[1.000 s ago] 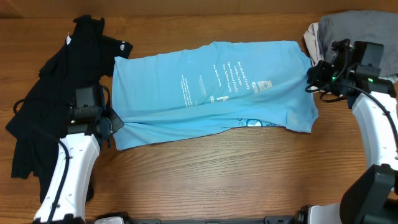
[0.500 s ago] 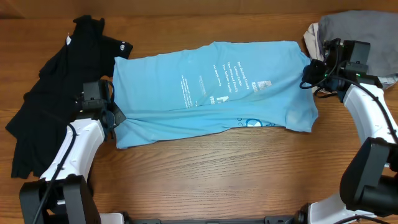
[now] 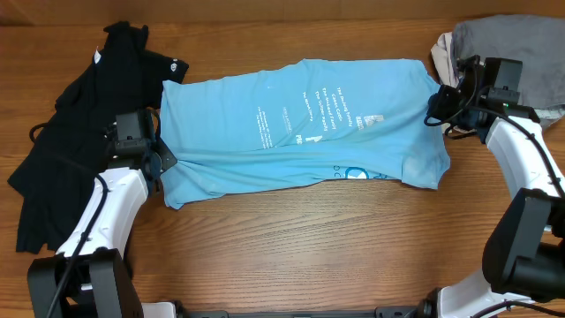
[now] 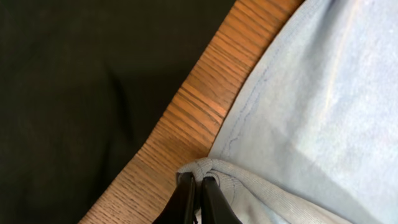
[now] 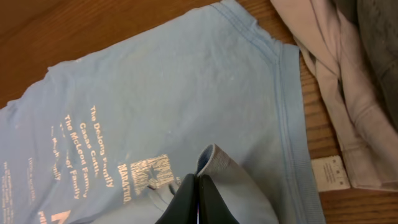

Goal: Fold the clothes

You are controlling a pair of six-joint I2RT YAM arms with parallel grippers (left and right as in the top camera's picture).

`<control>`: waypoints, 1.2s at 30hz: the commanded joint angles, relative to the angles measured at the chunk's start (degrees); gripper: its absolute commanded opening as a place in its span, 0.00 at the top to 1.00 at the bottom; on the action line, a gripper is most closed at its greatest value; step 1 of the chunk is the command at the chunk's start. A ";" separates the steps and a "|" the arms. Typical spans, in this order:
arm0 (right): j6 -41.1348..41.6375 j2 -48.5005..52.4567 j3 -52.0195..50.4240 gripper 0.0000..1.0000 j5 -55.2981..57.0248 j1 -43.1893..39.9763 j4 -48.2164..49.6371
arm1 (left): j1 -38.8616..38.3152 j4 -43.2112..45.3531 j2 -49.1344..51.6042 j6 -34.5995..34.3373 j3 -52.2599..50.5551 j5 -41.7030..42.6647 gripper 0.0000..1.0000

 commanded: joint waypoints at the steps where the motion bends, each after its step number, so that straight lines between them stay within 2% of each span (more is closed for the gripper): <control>1: -0.37 -1.60 4.39 0.96 -1.01 -0.11 -0.70 | 0.20 -1.44 0.02 2.38 3.52 1.31 0.96; 6: -0.37 -4.94 8.24 0.96 -1.01 -0.26 -8.52 | 0.22 -7.13 -1.09 3.72 4.68 1.75 0.96; 10: -0.11 -11.19 11.10 0.96 -0.96 -1.40 -16.44 | 0.20 -16.06 -4.68 4.22 8.83 1.73 0.96; 13: -0.13 -18.64 13.00 0.96 0.17 -3.80 -27.06 | 0.20 -23.91 -10.49 5.22 12.20 1.73 0.96; 16: -0.15 -24.02 13.00 0.96 1.20 -6.62 -33.22 | 0.20 -28.15 -15.93 5.20 12.90 1.75 0.96; 28: -1.05 -42.64 13.03 0.96 2.45 -19.02 -49.90 | 0.22 -41.40 -39.89 8.66 13.75 1.27 0.96; 36: -1.03 -46.36 19.47 0.96 4.59 -19.52 -59.28 | 0.26 -50.69 -43.65 8.70 20.00 -1.95 0.96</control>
